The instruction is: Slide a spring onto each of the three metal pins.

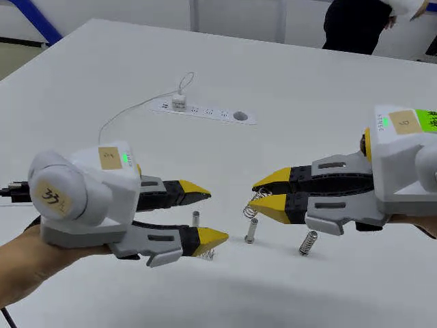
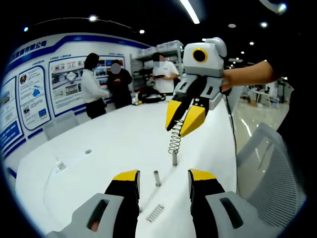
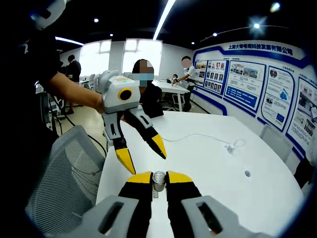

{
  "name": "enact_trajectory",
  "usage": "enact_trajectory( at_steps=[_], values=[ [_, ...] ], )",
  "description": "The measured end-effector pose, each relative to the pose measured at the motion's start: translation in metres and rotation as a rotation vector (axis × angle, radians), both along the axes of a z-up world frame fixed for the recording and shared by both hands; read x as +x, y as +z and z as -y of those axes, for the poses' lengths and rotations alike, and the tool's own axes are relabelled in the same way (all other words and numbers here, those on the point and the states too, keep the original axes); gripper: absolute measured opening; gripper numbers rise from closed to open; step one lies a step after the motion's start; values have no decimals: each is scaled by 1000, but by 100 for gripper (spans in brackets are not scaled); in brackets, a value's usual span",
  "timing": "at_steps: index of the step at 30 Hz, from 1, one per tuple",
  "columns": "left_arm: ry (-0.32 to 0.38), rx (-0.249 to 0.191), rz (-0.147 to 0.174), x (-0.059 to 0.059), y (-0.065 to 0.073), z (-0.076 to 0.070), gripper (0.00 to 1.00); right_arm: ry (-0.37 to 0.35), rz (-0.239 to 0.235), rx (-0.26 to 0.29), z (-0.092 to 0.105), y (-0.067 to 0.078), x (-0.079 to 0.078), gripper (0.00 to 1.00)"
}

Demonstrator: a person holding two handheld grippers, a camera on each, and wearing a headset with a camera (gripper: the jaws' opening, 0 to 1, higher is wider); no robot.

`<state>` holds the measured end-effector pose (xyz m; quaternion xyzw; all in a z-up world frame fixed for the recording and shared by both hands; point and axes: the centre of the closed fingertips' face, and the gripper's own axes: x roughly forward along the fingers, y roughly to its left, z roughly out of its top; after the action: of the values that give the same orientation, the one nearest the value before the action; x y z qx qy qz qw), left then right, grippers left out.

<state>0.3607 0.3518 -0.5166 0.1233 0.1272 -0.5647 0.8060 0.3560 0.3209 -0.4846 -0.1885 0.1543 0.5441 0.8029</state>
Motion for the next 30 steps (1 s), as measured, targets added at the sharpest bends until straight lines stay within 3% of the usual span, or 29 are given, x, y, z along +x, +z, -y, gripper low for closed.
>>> enact_trajectory(
  at_steps=[5, 13, 21, 25, 30],
  values=[
    [51, -7, 12, 10, 5, -12, 49, -25, -6, -34, 6, -11, 11, 11],
    [75, -6, -16, 11, 1, -27, 51, -99, -14, -59, 20, -24, 31, 11],
    [106, -2, -31, 16, -3, -33, 67, -167, -39, -69, 33, -39, 44, 11],
    [107, 20, -44, 16, -9, -35, 79, -197, -58, -74, 38, -49, 49, 11],
    [113, 34, -54, 18, -15, -37, 85, -226, -90, -68, 39, -61, 56, 11]
  ],
)
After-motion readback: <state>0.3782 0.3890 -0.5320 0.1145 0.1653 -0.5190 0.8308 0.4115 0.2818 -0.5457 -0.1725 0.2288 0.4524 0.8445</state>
